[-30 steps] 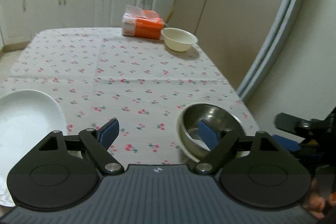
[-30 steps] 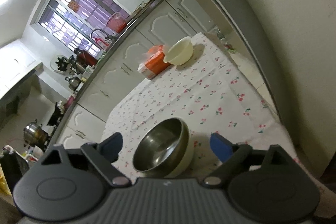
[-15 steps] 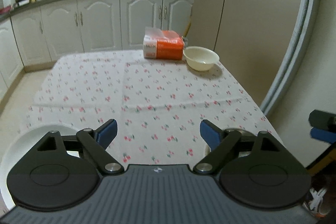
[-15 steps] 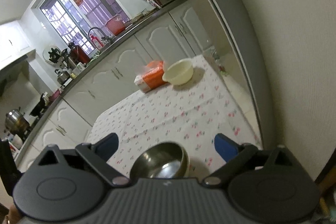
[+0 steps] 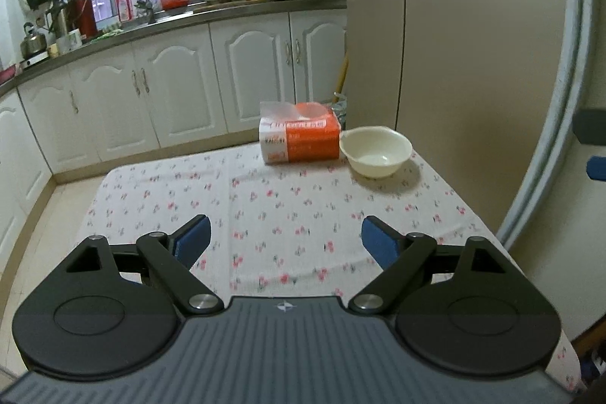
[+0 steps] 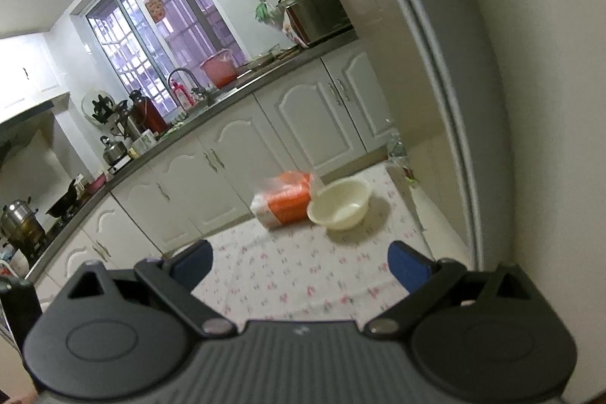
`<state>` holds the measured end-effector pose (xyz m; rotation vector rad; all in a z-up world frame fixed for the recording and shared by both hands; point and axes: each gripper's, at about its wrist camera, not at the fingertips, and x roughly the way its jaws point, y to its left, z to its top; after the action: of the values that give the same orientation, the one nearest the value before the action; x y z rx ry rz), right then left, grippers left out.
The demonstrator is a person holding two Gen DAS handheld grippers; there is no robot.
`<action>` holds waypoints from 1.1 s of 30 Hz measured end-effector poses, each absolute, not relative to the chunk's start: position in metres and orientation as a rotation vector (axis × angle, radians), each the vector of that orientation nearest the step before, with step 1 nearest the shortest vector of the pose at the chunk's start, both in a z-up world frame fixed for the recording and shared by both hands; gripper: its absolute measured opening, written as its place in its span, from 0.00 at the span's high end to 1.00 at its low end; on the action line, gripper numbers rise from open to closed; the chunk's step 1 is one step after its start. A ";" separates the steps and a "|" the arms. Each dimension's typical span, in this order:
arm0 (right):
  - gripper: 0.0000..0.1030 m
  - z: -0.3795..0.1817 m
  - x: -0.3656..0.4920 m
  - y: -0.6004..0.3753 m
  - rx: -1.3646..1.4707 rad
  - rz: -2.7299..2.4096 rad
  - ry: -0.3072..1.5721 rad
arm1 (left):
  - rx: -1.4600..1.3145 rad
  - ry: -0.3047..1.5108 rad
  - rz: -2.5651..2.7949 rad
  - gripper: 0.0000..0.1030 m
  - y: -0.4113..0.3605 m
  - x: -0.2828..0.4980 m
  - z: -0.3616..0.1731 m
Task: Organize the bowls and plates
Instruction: 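Move both grippers to the cream bowl rim and close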
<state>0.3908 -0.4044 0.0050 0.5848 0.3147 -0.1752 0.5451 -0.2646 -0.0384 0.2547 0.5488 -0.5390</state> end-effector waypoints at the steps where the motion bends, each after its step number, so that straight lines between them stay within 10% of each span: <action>1: 0.04 0.007 0.398 -0.407 0.586 -0.167 0.313 | 0.254 0.545 -0.544 0.00 -0.268 0.551 -0.037; 18: 0.31 -0.047 0.541 -0.465 0.585 -0.196 0.401 | 0.040 0.679 -0.640 0.01 -0.327 0.659 -0.076; 33: 0.49 -0.094 0.580 -0.492 0.608 -0.232 0.429 | -0.046 0.762 -0.646 0.38 -0.398 0.717 -0.122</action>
<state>0.5802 -0.4923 -0.0943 0.6078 0.4294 -0.2318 0.7169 -0.3980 -0.1215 -0.0460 0.7625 -0.6463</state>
